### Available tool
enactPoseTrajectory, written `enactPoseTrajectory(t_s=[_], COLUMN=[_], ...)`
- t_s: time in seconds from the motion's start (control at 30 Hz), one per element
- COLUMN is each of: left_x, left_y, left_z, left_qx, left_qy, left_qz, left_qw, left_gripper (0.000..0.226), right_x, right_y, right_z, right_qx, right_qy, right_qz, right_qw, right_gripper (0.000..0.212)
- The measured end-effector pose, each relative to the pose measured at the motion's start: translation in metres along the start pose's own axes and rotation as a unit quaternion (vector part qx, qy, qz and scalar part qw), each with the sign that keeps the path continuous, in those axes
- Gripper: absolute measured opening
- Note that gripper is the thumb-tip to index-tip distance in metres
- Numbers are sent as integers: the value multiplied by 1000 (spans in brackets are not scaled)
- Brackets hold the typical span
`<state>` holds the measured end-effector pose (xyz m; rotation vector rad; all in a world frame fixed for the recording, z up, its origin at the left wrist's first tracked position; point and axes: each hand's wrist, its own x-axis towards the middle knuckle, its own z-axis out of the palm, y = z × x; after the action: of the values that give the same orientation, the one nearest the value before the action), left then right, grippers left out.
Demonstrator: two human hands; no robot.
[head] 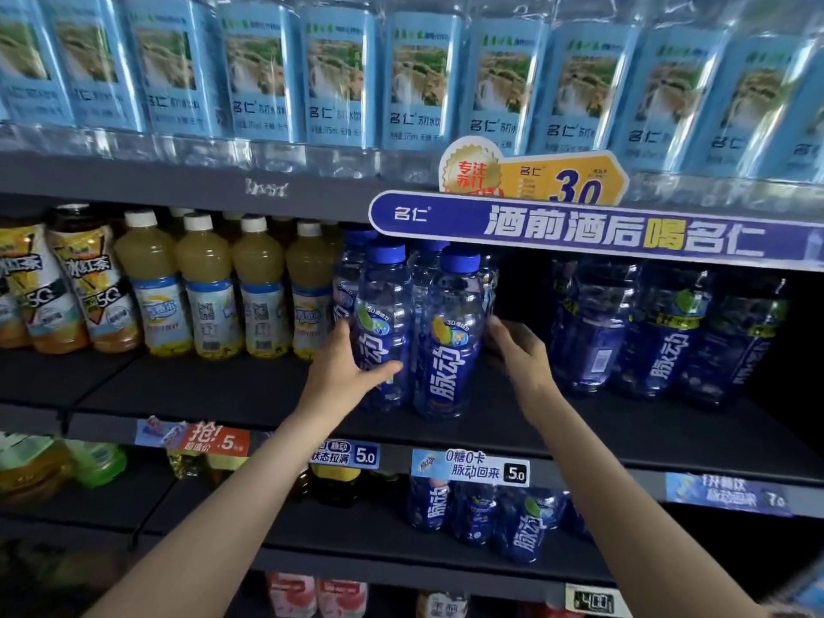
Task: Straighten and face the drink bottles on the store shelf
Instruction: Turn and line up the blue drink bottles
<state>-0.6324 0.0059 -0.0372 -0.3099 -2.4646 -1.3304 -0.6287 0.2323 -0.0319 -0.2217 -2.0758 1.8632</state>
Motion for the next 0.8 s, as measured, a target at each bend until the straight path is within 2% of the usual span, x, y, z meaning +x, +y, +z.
enactPoseTrajectory(t_s=[0.03, 0.07, 0.17, 0.23, 0.57, 0.8], left_x=[0, -1, -2, -2, -4, -9], left_y=[0, 1, 2, 2, 5, 2], left_z=[0, 1, 2, 1, 2, -6], left_qx=[2, 4, -2, -5, -13, 19], left_qy=[2, 4, 6, 1, 0, -61], left_qz=[1, 2, 8, 5, 3, 5], left_qw=[1000, 1000, 1000, 1000, 1000, 998], left_gripper=[78, 77, 76, 78, 79, 76], right_x=[-12, -22, -44, -48, -29, 21], right_y=[-2, -5, -10, -6, 6, 3], right_z=[1, 2, 9, 13, -1, 7], right_qx=[48, 44, -158, -235, -274, -317], right_qy=[-37, -73, -130, -98, 68, 81], right_qz=[1, -7, -74, -103, -100, -68], right_qw=[998, 996, 976, 962, 954, 942], right_gripper=[42, 45, 61, 65, 64, 69])
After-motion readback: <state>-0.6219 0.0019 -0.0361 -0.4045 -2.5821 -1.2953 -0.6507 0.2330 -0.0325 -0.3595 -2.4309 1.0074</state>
